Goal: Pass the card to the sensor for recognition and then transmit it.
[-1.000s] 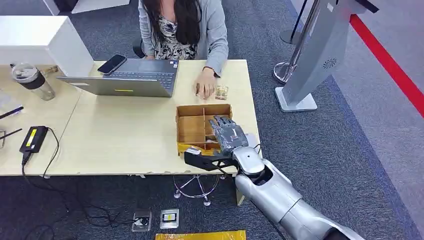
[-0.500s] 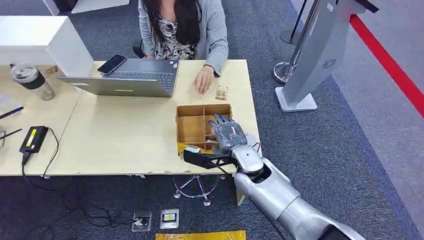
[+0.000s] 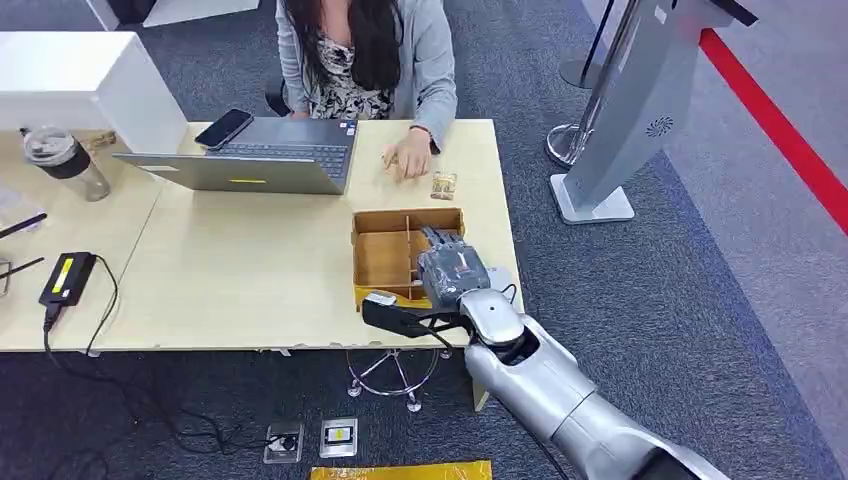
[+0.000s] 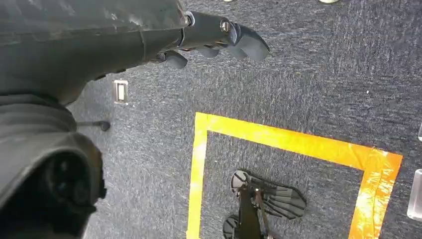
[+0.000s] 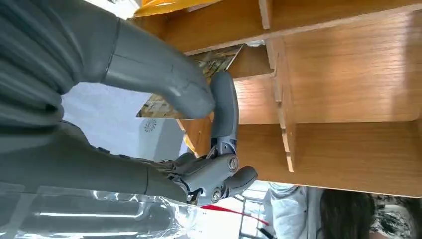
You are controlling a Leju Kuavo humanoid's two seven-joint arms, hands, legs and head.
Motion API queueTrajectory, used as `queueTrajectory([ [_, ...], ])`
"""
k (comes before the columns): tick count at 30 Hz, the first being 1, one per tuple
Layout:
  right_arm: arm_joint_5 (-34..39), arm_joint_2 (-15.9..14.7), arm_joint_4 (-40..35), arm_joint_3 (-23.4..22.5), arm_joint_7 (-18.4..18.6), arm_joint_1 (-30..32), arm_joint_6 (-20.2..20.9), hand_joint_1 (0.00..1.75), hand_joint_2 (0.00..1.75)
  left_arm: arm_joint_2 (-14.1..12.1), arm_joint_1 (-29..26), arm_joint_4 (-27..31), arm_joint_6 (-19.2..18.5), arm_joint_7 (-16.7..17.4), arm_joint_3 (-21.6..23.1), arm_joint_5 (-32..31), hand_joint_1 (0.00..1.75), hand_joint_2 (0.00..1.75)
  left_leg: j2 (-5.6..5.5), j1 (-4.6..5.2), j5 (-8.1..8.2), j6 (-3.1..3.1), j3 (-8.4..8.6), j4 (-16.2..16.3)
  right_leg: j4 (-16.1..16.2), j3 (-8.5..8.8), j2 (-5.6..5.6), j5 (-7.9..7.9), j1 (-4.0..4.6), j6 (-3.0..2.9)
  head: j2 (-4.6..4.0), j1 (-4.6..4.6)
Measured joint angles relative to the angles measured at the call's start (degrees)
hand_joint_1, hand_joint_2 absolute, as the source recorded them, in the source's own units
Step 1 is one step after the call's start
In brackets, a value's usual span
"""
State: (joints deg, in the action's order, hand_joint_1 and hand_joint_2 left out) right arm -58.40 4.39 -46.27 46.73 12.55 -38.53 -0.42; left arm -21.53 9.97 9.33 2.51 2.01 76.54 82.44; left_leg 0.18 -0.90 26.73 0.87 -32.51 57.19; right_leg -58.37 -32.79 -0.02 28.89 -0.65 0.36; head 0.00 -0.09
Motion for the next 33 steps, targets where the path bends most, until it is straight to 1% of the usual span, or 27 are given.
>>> queueTrajectory([
  [9, 0.5, 0.2, 0.0, 0.0, -0.2, 0.0, 0.0, 1.75, 1.75, 0.0, 0.0, 0.0, 0.0, 0.0, 0.0, 0.0, 0.00, 0.00, 0.00, 0.00, 0.00, 0.00, 0.00, 0.0, 0.0, 0.00, 0.00, 0.00, 0.00, 0.00, 0.00, 0.00],
  [10, 0.6, 0.2, 0.1, 0.0, -0.2, 0.0, 0.0, 0.00, 1.75, 0.0, 0.0, 0.0, 0.0, 0.0, 0.0, 0.0, 0.00, 0.00, 0.00, 0.00, 0.00, 0.00, 0.00, 0.0, 0.0, 0.00, 0.00, 0.00, 0.00, 0.00, 0.00, 0.00],
  [12, 0.6, 0.2, 0.3, 0.0, -0.3, 0.0, -0.2, 0.00, 1.75, 0.0, 0.0, 0.0, 0.0, 0.0, 0.0, 0.0, 0.00, 0.00, 0.00, 0.00, 0.00, 0.00, 0.00, 0.0, 0.0, 0.00, 0.01, 0.00, 0.00, 0.00, 0.00, 0.00],
  [13, 0.5, 0.2, 0.3, 0.0, -0.3, 0.0, -0.4, 0.00, 0.00, 0.0, 0.0, 0.0, 0.0, 0.0, 0.0, 0.0, 0.00, 0.00, 0.00, 0.00, 0.00, 0.00, 0.00, 0.0, 0.0, 0.00, 0.01, 0.00, 0.00, 0.00, 0.00, 0.00],
  [16, 0.5, 0.2, 0.5, -0.1, -0.4, 0.1, -1.2, 0.00, 0.00, 0.0, 0.0, 0.0, 0.0, 0.0, 0.0, 0.0, 0.00, 0.00, 0.00, 0.00, 0.00, 0.00, 0.00, 0.0, 0.0, -0.01, 0.01, 0.00, 0.00, 0.00, 0.00, 0.00],
  [21, 0.5, 0.2, 0.5, -0.9, -0.7, 0.3, -0.9, 0.00, 0.00, 0.0, 0.0, 0.0, 0.0, 0.0, 0.0, -0.2, 0.00, 0.00, 0.00, 0.00, 0.00, 0.00, 0.00, 0.0, 0.0, -0.01, 0.01, 0.00, 0.00, 0.00, 0.00, 0.00],
  [22, 0.5, 0.2, 0.5, -0.9, -0.7, 0.3, -0.8, 0.00, 1.75, 0.0, 0.0, 0.0, -0.1, 0.0, 0.0, -0.2, 0.00, 0.00, 0.00, 0.00, 0.00, 0.00, 0.00, 0.0, 0.0, -0.01, 0.01, 0.00, 0.00, 0.00, 0.00, 0.00],
  [24, 0.5, 0.2, 0.5, -1.0, -0.3, 0.3, -0.6, 0.00, 1.75, 0.0, 0.0, 0.0, -0.1, 0.0, 0.0, -0.2, 0.00, 0.00, 0.01, 0.00, 0.00, 0.00, 0.01, 0.0, 0.0, -0.01, 0.01, 0.00, 0.00, 0.00, 0.00, 0.00],
  [28, 0.6, 0.0, -0.8, -2.3, 2.1, 0.5, 0.6, 0.00, 1.75, 0.0, 0.0, 0.0, 0.1, 0.0, 0.1, 0.0, 0.00, 0.00, 0.01, 0.00, 0.00, 0.00, 0.01, 0.0, 0.0, -0.01, 0.01, 0.00, 0.00, 0.00, 0.00, 0.00],
  [33, 1.0, -1.4, -5.9, -3.8, 5.4, 1.2, 5.0, 0.00, 1.75, 0.0, 0.0, 0.0, 0.1, 0.0, 0.1, 0.0, 0.00, 0.00, 0.02, 0.00, 0.00, 0.00, 0.02, 0.0, 0.0, -0.01, 0.02, 0.00, 0.00, 0.00, 0.00, 0.00],
])
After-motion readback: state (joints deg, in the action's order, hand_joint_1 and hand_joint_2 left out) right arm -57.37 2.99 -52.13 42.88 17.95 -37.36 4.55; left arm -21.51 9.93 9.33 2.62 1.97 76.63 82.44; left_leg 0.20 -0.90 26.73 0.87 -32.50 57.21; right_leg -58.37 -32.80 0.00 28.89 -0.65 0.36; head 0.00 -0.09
